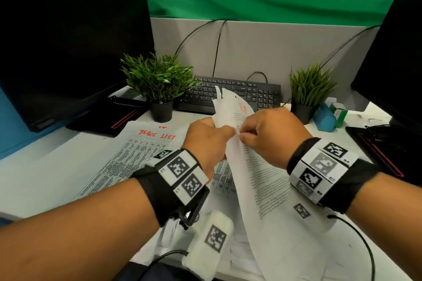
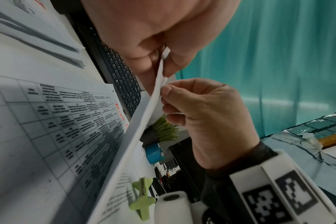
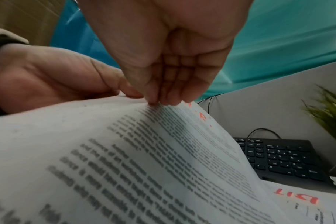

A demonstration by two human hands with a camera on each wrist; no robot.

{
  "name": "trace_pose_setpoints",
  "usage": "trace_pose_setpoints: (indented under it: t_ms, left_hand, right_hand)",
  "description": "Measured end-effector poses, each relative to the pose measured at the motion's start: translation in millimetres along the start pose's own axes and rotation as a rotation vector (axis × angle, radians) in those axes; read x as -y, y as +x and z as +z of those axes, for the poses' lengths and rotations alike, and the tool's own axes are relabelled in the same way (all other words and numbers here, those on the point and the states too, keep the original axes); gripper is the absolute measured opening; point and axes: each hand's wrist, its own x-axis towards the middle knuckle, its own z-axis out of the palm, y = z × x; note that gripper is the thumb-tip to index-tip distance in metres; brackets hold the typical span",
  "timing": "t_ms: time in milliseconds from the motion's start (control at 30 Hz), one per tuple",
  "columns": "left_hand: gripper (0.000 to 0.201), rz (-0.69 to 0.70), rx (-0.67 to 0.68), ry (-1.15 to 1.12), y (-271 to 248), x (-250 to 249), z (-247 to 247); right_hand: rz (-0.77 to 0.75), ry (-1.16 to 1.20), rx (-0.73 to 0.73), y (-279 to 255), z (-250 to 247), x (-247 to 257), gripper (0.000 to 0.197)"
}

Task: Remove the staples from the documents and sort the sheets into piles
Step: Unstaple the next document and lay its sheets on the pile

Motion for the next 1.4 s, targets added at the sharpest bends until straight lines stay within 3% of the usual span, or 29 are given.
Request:
trace_pose_setpoints:
  t_ms: [133,300,367,433,500,533,733,867,1033,1167,1400]
  left_hand:
    - [0.021,-0.019,-0.016,0.017,0.8,2.9,3.1]
    - [0.026,-0.061,-0.017,-0.017,5.1,7.6,4.9]
    - [0.012,-0.103,-0.044,-0.056,11.8,9.8,3.9]
    - [0.01,-0.152,-0.069,-0.047,21.4,13.9,1.2]
    - [0.014,-0.17,-0.072,0.006,31.5,17.0,-2.8]
    - [0.01,-0.163,-0.067,0.054,35.3,17.2,-5.5]
    - [0.025,-0.006,-0.109,0.379,30.1,-1.1,-28.7]
    - [0.049,-0.059,0.058,0.204,5.2,-1.7,-38.5]
    - [0.01,-0.162,0.233,0.172,-3.9,3.7,-38.3]
    - [0.006,-0.15,0.293,0.16,-3.8,8.4,-34.1]
    - [0.007,-0.095,0.245,0.182,-3.9,16.4,-36.6]
  right_hand:
    - [-0.073,0.0,-0.024,-2.6,4.5,1.0,0.012]
    - [-0.077,0.034,0.03,0.0,5.4,-1.7,0.026]
    - [0.07,0.298,-0.081,4.6,7.2,-5.8,0.026]
    - [0.314,0.747,-0.138,8.8,0.1,-11.2,0.024]
    - [0.457,1.11,-0.061,5.3,-13.2,-12.1,0.019]
    - [0.47,1.145,-0.012,2.0,-18.6,-13.4,0.017]
    - [0.365,0.853,0.111,-19.4,-5.4,-15.6,0.018]
    - [0.327,0.884,0.156,-18.4,13.9,-5.1,0.018]
    - [0.303,0.917,0.175,-15.5,27.7,9.4,0.015]
    - [0.303,1.013,0.169,-13.4,33.2,11.8,0.016]
    - [0.308,0.95,0.163,-9.1,32.4,16.5,0.023]
